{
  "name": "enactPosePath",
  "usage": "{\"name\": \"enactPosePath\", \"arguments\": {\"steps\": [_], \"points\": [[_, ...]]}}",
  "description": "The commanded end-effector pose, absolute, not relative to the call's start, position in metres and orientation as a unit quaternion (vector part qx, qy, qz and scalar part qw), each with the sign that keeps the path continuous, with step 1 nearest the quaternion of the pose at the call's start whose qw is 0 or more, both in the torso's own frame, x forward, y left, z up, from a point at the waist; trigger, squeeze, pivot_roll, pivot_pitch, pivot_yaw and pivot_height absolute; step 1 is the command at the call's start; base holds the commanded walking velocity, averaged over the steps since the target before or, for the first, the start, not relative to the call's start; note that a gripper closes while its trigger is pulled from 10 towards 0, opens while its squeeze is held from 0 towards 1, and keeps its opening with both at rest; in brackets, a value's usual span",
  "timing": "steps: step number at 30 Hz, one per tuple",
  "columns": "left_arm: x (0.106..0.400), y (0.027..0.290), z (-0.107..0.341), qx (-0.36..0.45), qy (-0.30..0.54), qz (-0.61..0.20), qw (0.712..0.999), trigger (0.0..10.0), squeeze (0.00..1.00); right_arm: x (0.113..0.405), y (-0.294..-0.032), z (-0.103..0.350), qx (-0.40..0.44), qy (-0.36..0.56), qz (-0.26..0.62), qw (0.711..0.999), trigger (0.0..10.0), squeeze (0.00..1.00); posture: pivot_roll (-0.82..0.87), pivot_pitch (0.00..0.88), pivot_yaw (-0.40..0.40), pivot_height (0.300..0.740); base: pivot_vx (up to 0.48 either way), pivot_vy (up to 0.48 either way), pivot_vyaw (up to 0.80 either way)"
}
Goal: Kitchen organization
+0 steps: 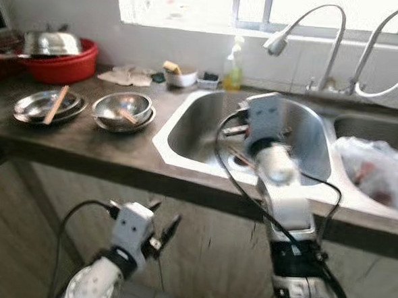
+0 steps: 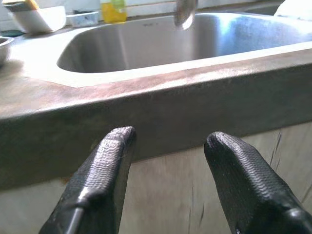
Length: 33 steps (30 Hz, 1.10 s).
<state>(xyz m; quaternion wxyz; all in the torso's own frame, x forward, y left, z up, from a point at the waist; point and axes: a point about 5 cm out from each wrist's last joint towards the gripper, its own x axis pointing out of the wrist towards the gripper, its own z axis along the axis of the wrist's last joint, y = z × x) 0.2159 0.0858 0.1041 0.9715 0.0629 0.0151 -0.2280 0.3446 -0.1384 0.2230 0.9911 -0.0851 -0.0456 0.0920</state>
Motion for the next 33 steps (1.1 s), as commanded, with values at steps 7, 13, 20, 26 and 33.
{"name": "enactPosePath", "arguments": {"steps": [7,13,20,26,33], "points": [[0.215,0.081,0.106,0.059,0.011,-0.237,0.97,10.0,0.0,0.348,-0.147,0.206,-0.119,0.027,0.105,0.987,10.0,0.0,0.04,0.0,-0.026,0.74,0.345,0.0,0.0],[0.215,0.081,0.106,0.059,0.011,-0.236,0.97,10.0,0.0,0.349,-0.147,0.204,-0.131,0.05,0.12,0.983,10.0,0.0,0.04,0.0,-0.025,0.74,0.327,0.0,0.0],[0.215,0.081,0.106,0.057,0.016,-0.229,0.972,10.0,0.0,0.348,-0.15,0.196,-0.139,0.098,0.133,0.976,10.0,0.0,0.04,0.0,-0.024,0.74,0.113,0.0,0.0],[0.215,0.081,0.106,0.055,0.016,-0.231,0.971,10.0,0.0,0.348,-0.152,0.188,-0.15,0.121,0.144,0.971,10.0,0.0,0.04,0.0,-0.024,0.74,0.0,0.0,0.0],[0.214,0.081,0.107,0.055,0.017,-0.23,0.971,10.0,0.0,0.35,-0.154,0.182,-0.147,0.145,0.144,0.968,10.0,1.0,0.04,0.0,-0.025,0.74,0.0,0.0,0.0]]}}
